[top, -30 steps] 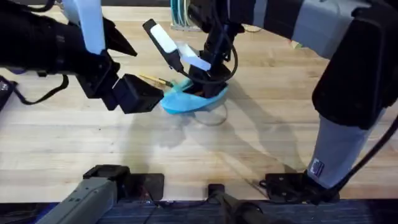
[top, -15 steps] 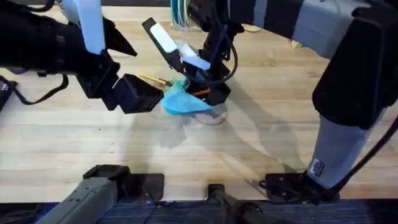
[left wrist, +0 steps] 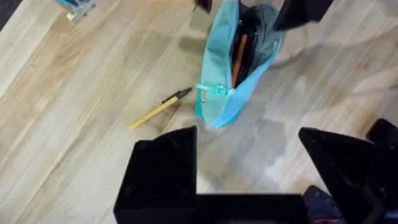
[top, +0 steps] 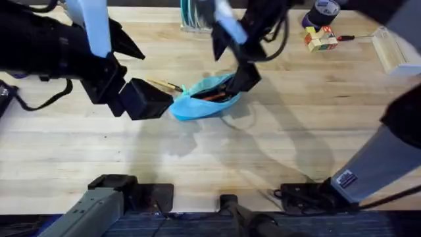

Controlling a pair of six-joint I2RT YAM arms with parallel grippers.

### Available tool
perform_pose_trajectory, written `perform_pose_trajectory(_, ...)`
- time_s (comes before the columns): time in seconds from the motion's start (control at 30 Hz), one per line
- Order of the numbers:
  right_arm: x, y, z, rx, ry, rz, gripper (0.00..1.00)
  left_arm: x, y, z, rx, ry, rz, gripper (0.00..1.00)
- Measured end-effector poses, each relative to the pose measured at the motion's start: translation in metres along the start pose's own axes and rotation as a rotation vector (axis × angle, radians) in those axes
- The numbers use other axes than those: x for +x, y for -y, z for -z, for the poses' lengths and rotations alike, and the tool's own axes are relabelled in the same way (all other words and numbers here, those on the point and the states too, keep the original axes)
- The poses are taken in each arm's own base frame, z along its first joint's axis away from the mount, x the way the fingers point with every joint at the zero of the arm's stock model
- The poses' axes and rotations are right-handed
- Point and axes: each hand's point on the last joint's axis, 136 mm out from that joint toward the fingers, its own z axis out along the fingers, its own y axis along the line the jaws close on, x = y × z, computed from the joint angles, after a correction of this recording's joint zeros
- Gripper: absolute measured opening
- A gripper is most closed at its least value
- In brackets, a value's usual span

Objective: Unzip the bag, pick up the pens from the table one at a time and place them inside, then zip the bag closed.

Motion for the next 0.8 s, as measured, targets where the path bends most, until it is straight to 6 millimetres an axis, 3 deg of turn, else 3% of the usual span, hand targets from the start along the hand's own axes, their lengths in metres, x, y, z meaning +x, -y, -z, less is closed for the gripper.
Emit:
perform_pose_trajectory(0.2, 0.001, 0.005, 0.030, 0.053, 0.096, -0.108, 0.996, -0.005, -0.021, 0.001, -0.097, 0.009, 0.096, 0.993)
perform_pose_trajectory(0.4, -0.005, 0.004, 0.042, 0.069, 0.148, -0.137, 0.996, 0.003, -0.060, 0.003, -0.288, -0.013, 0.432, 0.993)
perform_pose_trajectory(0.6, -0.010, 0.001, 0.050, 0.080, 0.167, -0.163, 0.996, 0.014, -0.075, -0.014, -0.318, -0.049, 0.785, 0.993)
perform_pose_trajectory(0.8, -0.014, -0.002, 0.057, 0.091, 0.179, -0.184, 0.995, 0.026, -0.082, -0.037, -0.306, -0.114, 0.991, 0.993)
